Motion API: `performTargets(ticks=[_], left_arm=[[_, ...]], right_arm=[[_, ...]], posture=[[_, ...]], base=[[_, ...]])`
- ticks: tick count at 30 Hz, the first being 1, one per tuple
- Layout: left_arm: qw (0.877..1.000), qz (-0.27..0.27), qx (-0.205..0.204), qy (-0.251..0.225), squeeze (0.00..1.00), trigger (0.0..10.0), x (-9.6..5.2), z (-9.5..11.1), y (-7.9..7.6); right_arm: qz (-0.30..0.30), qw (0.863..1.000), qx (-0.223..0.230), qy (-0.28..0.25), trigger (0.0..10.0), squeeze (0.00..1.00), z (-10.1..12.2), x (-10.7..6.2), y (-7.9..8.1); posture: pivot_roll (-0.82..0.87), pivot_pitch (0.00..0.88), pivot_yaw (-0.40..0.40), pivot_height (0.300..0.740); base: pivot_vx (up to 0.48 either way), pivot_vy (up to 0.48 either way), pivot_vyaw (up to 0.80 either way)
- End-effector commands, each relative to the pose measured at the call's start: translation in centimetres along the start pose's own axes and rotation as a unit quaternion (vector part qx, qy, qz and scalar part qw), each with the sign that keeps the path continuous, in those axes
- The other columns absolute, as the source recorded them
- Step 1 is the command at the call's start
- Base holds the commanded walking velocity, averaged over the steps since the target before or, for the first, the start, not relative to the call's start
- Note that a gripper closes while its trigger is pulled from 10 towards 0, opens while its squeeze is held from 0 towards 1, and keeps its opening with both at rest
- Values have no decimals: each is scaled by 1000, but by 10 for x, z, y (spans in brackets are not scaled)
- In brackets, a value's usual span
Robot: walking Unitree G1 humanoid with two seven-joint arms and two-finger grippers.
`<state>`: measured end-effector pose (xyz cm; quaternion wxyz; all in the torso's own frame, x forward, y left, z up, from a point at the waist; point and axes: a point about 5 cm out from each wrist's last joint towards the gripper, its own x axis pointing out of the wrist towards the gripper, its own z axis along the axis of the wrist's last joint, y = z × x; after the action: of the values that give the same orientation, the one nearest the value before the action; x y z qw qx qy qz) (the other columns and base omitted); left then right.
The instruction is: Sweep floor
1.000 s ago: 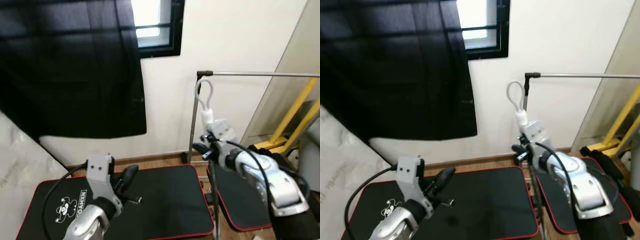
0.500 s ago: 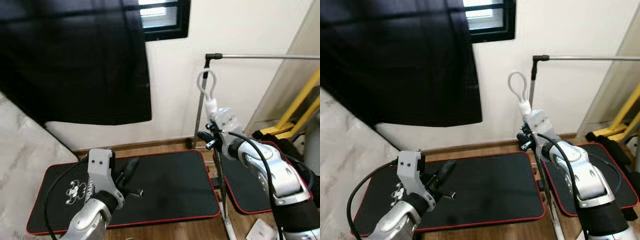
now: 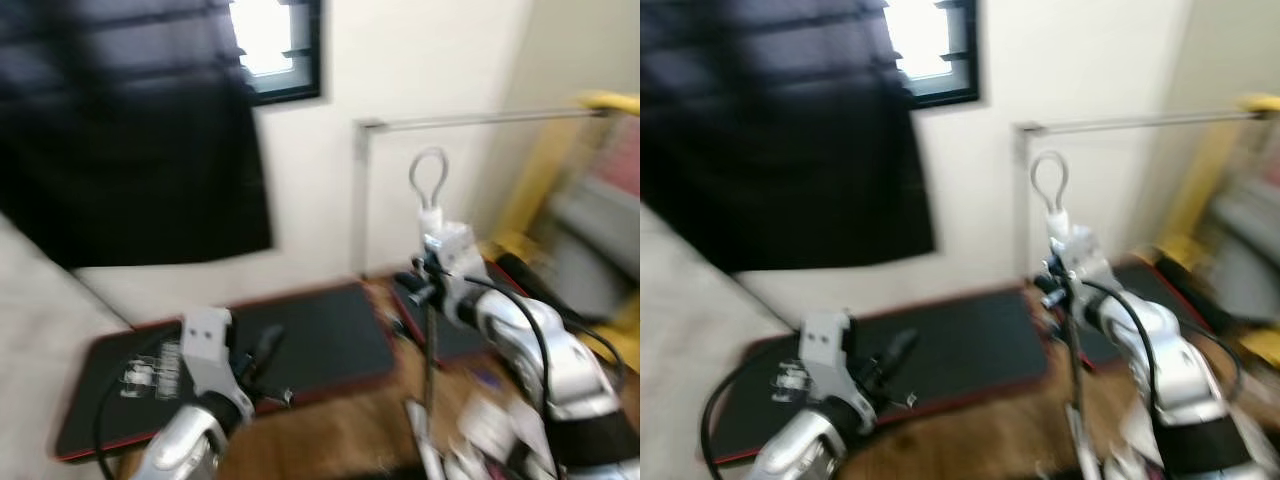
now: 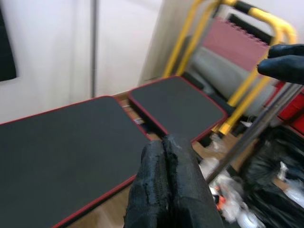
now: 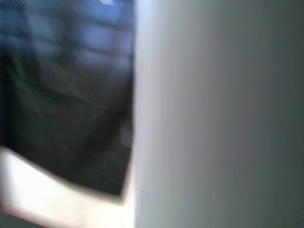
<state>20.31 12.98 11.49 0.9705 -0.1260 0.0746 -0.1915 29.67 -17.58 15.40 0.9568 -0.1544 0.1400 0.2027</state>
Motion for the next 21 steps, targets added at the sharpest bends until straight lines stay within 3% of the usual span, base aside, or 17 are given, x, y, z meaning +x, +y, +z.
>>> performTargets(ticks=[1, 21], left_arm=[[1000, -4, 3, 4, 0, 10000, -1, -1, 2], [999, 4, 16, -27, 0, 10000, 3, 8, 5]], right_arm=[[-17, 1000, -11, -17, 10000, 0, 9, -1, -5], [-20, 998, -12, -52, 10000, 0, 20, 2, -5]], posture=[[-92, 0, -33, 740], [-93, 0, -41, 740]], base=[[0, 0, -800], [0, 0, -800]])
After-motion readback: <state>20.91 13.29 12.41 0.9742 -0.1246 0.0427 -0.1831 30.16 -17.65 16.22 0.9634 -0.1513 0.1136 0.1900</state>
